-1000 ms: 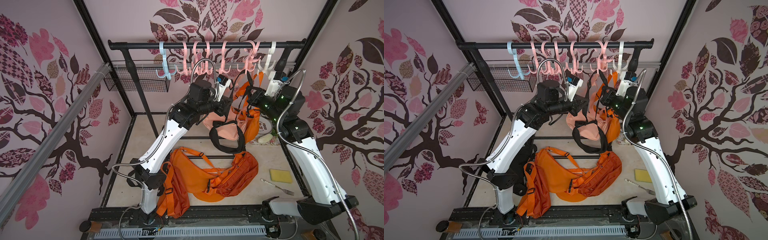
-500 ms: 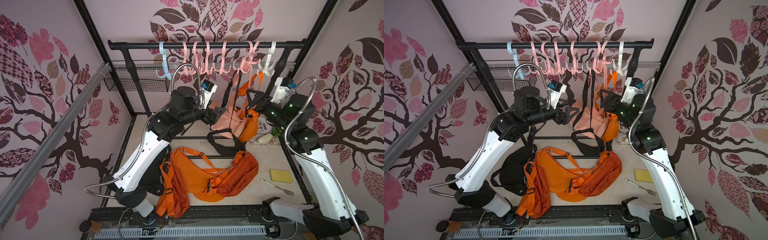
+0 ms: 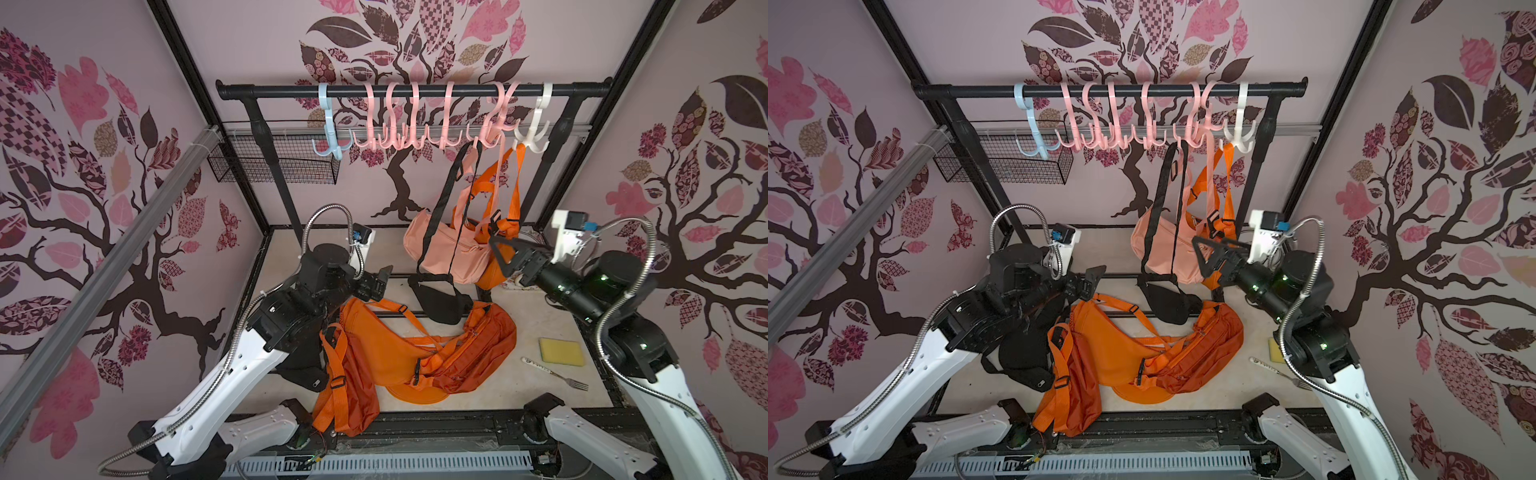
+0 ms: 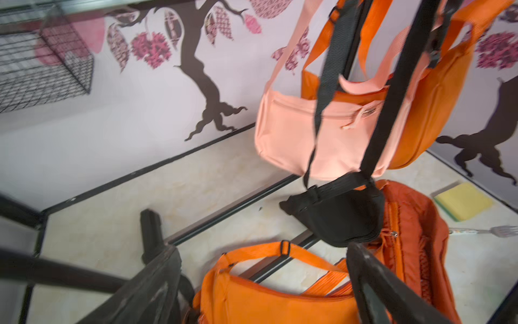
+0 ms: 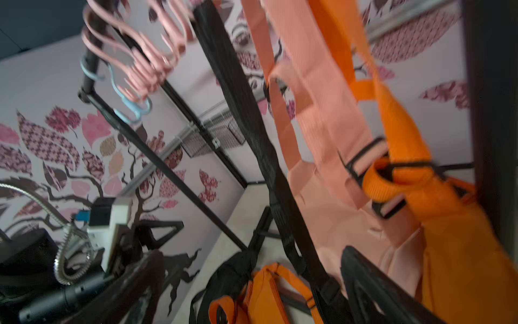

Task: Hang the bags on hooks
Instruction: Hang the bag on the hook, then pick up the bag from the bag.

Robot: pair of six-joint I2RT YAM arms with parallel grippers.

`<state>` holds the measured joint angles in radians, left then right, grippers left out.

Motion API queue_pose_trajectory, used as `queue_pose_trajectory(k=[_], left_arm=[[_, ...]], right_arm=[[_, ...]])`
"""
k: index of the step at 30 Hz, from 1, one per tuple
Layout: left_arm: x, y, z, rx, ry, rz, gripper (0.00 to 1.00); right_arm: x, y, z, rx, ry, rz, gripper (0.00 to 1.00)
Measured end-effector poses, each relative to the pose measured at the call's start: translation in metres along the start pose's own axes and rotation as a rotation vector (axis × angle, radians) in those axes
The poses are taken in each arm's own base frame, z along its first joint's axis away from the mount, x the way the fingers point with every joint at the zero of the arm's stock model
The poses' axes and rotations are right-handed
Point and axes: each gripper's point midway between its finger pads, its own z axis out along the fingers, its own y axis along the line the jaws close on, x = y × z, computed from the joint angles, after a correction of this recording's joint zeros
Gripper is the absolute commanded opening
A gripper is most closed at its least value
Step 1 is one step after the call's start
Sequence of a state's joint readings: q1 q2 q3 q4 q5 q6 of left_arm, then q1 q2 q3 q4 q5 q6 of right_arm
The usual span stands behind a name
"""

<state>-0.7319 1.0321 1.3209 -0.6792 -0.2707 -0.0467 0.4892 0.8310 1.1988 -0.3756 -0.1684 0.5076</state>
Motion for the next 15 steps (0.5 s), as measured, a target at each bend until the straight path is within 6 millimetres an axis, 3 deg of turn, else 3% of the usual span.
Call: queue_pose_trajectory(k=[3, 6, 11, 15], left_arm=[[0.023, 0.019, -0.014, -0.084, -0.009, -0.008, 0.98], [0.041, 0.034, -0.022, -0.155, -0.025, -0.013, 0.98], [0.075, 0.048, -0.022, -0.233, -0.029, -0.014, 0.98], [0.093, 0.054, -0.021, -0.268, -0.038, -0.020, 0.98]], right_arm=[[0.081, -0.011, 0.016, 0.015, 0.215, -0.021, 0.96], [0.152, -0.022, 0.016, 0.022, 0.386, -0.051, 0.91], [0.236, -0.047, 0.008, 0.045, 0.590, -0.072, 0.82], [0.284, -0.066, 0.016, 0.114, 0.703, -0.106, 0.75]])
